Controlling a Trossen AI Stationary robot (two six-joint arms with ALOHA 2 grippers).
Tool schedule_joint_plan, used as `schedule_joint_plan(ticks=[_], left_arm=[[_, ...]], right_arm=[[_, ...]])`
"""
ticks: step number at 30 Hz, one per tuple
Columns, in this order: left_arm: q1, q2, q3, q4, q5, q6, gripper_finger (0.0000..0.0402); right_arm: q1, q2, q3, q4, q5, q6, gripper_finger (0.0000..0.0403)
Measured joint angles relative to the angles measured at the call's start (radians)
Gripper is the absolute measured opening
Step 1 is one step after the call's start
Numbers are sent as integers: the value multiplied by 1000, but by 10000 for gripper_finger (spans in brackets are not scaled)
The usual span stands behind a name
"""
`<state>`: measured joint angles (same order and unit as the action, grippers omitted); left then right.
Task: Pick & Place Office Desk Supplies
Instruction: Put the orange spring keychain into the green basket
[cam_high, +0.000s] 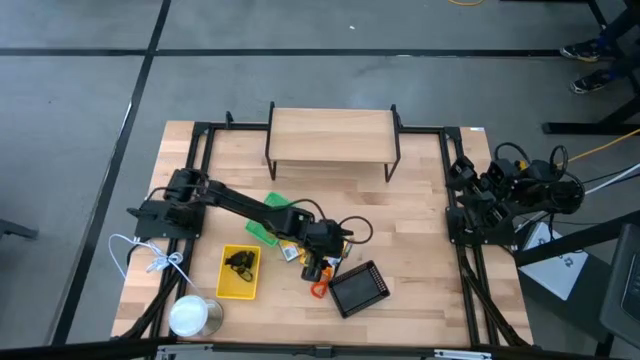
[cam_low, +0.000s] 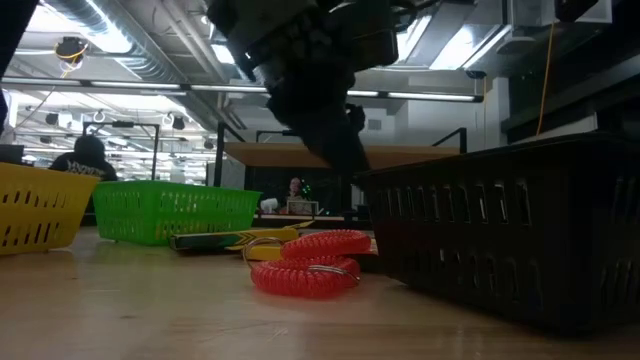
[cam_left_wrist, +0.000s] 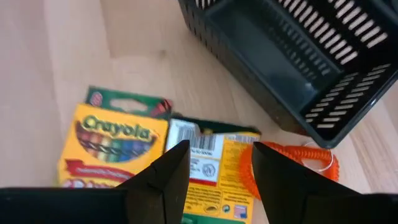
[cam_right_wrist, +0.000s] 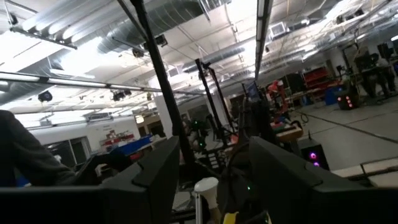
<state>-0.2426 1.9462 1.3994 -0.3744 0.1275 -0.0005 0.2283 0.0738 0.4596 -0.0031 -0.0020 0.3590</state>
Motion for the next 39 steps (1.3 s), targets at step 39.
schedule_joint_plan(ticks=[39], left_arm=[[-33,95,2,-68,-51,-123,29]], right_arm=[[0,0,0,-2,-23,-8,197]])
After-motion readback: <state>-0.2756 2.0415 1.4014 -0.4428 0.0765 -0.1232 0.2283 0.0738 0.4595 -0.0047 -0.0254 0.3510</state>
